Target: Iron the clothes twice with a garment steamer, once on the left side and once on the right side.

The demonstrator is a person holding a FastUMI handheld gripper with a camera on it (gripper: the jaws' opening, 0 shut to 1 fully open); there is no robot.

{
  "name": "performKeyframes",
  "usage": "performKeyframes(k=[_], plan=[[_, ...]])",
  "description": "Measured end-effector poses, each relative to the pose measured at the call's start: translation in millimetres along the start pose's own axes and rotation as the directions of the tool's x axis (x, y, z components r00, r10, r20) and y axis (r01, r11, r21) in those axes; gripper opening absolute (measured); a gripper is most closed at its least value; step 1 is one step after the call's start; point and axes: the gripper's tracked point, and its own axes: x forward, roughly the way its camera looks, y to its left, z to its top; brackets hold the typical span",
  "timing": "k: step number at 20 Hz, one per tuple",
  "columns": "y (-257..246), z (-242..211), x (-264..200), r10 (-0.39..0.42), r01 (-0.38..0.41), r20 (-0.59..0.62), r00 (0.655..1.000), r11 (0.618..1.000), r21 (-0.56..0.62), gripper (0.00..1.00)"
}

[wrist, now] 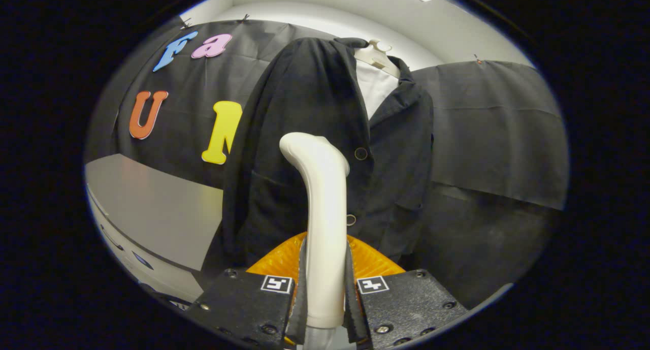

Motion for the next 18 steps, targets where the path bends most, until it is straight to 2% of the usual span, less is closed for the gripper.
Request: performKeyframes(k=[12,18], plan=[[1,-76,-1,0.006,-0.010,-0.126,0.992,0.999,-0.034,0.33],[8,-135,-11,0.017,-0.030,-0.242,0.970,0.998,-0.047,0.33]])
